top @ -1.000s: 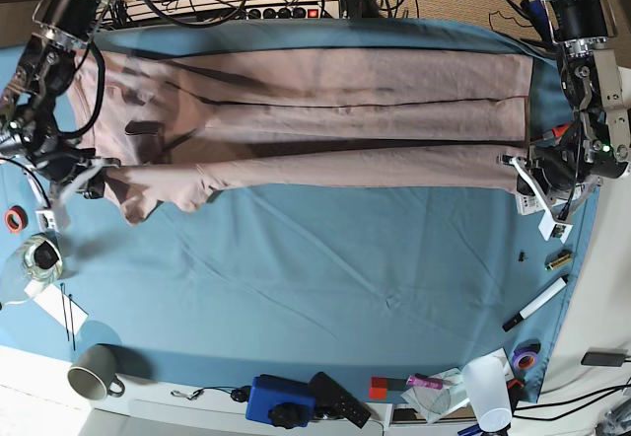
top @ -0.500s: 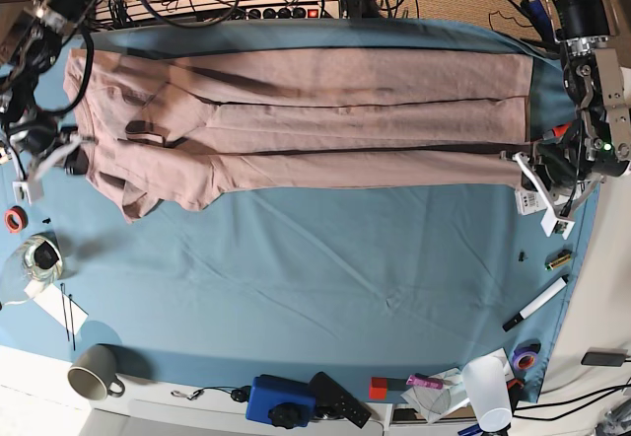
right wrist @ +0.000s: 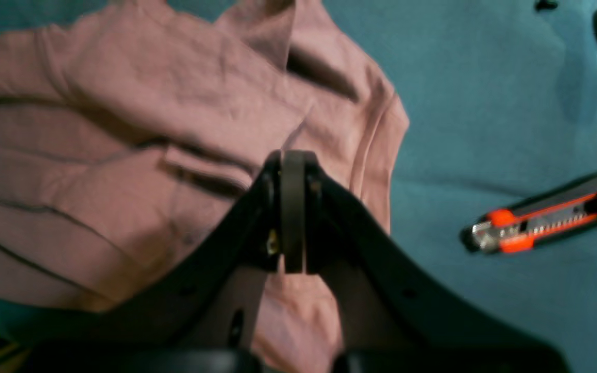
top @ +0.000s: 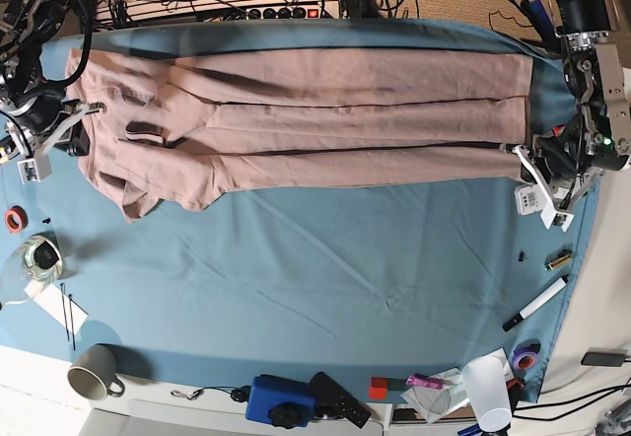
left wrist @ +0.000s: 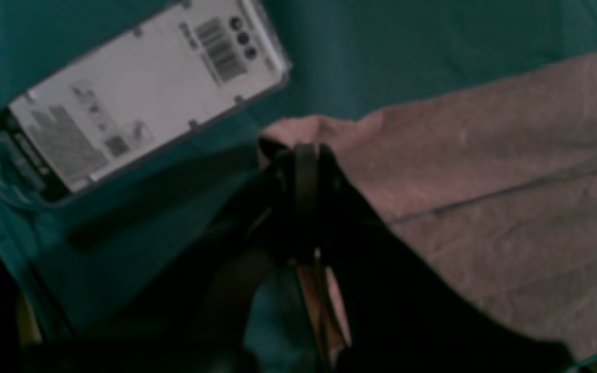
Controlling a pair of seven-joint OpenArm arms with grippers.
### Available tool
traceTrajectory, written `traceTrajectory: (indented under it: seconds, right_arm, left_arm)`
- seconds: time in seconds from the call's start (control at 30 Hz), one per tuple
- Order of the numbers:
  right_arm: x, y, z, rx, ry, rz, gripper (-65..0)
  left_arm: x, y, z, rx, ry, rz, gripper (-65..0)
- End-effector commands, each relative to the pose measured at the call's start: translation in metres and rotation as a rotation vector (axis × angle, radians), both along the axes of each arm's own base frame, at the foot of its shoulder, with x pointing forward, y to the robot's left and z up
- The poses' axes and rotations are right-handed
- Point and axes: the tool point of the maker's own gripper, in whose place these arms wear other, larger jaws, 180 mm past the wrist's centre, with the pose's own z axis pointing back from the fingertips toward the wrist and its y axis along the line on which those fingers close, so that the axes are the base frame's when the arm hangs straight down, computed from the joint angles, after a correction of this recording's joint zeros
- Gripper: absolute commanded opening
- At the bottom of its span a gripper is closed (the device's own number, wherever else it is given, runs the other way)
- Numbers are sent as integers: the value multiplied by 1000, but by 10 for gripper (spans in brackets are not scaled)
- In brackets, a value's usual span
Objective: Fold the T-shirt properly
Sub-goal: 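Pull the sleeve end away from the left gripper to stretch the shirt, then regrasp the sleeve fabric with the right gripper and smooth it flat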
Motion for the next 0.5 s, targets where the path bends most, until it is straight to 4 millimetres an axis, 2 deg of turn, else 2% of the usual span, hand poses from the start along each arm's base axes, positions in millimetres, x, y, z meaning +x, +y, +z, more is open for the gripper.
traceTrajectory:
  seconds: [0.0,0.13,0.27,0.4,0.47]
  right_arm:
    - [9,-3,16,-22,-56,7,-650]
    - [12,-11,19,-61,-56,-11,-650]
    - [11,-9,18,-77,-52,18,-647]
    - [15,-7,22,-79,-82,34,-486]
    - [20,-6,28,-75,-122,38,-468]
  left_arm:
    - [9,5,14,15,-43,-3,-650]
    - [10,5,14,14,-51,-3,-650]
    - [12,5,15,13,-60,-6,-650]
    - [12,6,15,21,-60,-4,-650]
    - [12,7,15,27,-65,-2,-650]
